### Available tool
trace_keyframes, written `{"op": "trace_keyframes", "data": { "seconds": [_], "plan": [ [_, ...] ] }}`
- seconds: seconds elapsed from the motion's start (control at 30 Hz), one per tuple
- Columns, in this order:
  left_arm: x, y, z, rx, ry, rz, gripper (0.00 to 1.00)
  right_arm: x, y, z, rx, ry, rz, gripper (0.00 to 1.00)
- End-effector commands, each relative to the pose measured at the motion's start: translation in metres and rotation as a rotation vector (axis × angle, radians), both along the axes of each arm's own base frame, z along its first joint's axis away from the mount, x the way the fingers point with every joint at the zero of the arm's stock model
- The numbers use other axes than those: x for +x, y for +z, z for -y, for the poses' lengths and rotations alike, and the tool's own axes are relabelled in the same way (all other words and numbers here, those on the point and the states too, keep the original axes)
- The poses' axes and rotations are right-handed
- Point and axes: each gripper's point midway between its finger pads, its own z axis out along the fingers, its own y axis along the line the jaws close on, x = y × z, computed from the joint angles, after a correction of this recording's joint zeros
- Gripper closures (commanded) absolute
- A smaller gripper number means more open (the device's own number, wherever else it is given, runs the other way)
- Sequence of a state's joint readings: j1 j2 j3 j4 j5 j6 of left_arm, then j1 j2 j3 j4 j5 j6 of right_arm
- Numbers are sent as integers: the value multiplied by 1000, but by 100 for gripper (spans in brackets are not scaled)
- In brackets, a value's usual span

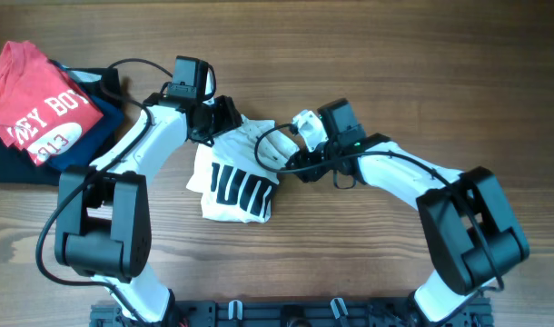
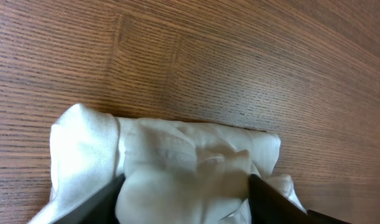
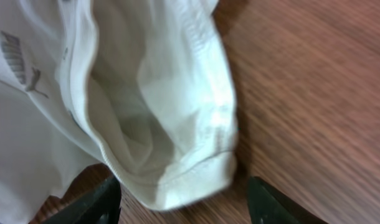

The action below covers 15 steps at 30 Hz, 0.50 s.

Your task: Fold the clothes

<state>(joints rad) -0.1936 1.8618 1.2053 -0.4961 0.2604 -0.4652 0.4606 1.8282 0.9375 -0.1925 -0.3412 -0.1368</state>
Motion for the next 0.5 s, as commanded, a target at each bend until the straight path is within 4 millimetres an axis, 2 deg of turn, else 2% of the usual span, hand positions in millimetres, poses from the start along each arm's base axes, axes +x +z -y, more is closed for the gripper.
{"op": "trace_keyframes", "data": {
  "seconds": [0.0,0.07,0.17,0.2,0.23,0.3,0.37,0.47],
  "plan": [
    [-1,-3,3,-3,-24,-7,54,-8,-14,-13,14,54,-24,37],
    [-1,-3,3,-3,-24,-7,62,-6,-13,-15,21,55,-12,50],
    [-1,-3,3,-1,-22,-6,81,2,-8,-19,52,13,0,88],
    [-1,-3,3,1,-22,-6,91,3,-7,-20,58,9,5,96],
    [-1,-3,3,0,-21,-6,96,5,-4,-20,64,-2,4,96],
    [-1,-1,1,0,-17,-5,96,13,8,-17,41,-30,34,96],
    [-1,3,-4,-1,-5,-1,96,26,30,-9,2,-71,99,96],
    [-8,13,-20,16,41,-23,96,48,80,0,-15,-139,243,96]
  ]
}}
